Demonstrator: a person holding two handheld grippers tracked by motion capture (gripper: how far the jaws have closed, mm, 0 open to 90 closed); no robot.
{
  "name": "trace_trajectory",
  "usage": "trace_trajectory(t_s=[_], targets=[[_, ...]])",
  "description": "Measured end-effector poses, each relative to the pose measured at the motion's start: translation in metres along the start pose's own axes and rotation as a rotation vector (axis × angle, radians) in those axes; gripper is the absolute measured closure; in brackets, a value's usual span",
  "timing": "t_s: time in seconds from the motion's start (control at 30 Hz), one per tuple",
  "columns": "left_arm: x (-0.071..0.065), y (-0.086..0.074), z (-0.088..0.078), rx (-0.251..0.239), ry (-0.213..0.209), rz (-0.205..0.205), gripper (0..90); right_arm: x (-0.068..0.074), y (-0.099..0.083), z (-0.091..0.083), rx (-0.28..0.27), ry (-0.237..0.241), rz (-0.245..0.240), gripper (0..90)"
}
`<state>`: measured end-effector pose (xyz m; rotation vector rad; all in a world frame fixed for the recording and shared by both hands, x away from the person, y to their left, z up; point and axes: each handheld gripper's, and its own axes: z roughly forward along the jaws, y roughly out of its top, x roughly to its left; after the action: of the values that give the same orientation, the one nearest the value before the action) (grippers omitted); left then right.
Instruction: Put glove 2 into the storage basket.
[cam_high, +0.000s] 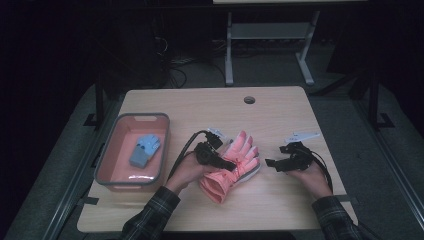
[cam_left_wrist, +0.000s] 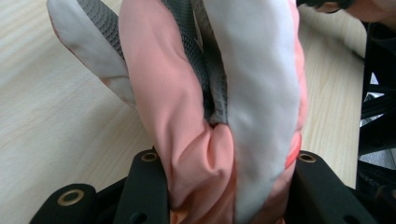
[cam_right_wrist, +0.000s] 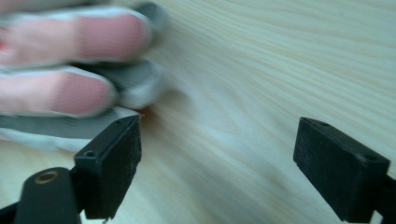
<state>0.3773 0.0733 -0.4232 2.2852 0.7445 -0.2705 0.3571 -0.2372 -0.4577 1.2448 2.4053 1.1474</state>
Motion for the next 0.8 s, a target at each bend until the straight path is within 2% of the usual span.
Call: trace_trajectory(t_s=[0.1, 0.13, 0.23, 0.37, 0.47, 0.5, 0.53, 0.57, 0.7, 0.73, 0.8], targets=[[-0.001, 0.0, -0.01, -0.015, 0.011, 0.006, 63.1, -0.004, -0.004, 0.007, 0.018, -0.045, 0.007, 13.5], [-0.001, 0.0, -0.01, -0.015, 0.011, 0.006, 63.1, -0.005, -0.004, 0.009, 0.026, -0.06, -0.007, 13.4], [-0.002, 0.002, -0.021, -0.046, 0.018, 0.005, 63.1, -0.006, -0.004, 0.011, 0.023, -0.073, 0.007, 13.1], [-0.003, 0.004, -0.034, -0.073, 0.025, 0.002, 63.0, -0.005, -0.005, 0.014, 0.036, -0.099, -0.018, 12.6], [-0.003, 0.006, -0.052, -0.091, 0.041, -0.002, 62.9, -0.005, -0.006, 0.016, 0.046, -0.106, -0.02, 12.2], [-0.003, 0.006, -0.052, -0.091, 0.041, -0.002, 62.8, -0.005, -0.006, 0.016, 0.046, -0.106, -0.02, 12.2], [-0.002, 0.006, -0.061, -0.106, 0.048, -0.009, 62.8, -0.003, -0.006, 0.018, 0.054, -0.116, -0.023, 11.7], [-0.002, 0.006, -0.061, -0.106, 0.048, -0.009, 62.8, -0.003, -0.006, 0.018, 0.054, -0.116, -0.023, 11.7], [0.001, 0.006, -0.081, -0.12, 0.078, -0.018, 62.7, 0.0, -0.007, 0.022, 0.068, -0.131, -0.051, 9.5], [0.001, 0.006, -0.081, -0.12, 0.078, -0.018, 62.6, 0.0, -0.007, 0.022, 0.068, -0.131, -0.051, 9.5], [0.004, 0.005, -0.095, -0.13, 0.094, -0.023, 62.5, -0.001, -0.007, 0.025, 0.056, -0.126, -0.059, 4.1]])
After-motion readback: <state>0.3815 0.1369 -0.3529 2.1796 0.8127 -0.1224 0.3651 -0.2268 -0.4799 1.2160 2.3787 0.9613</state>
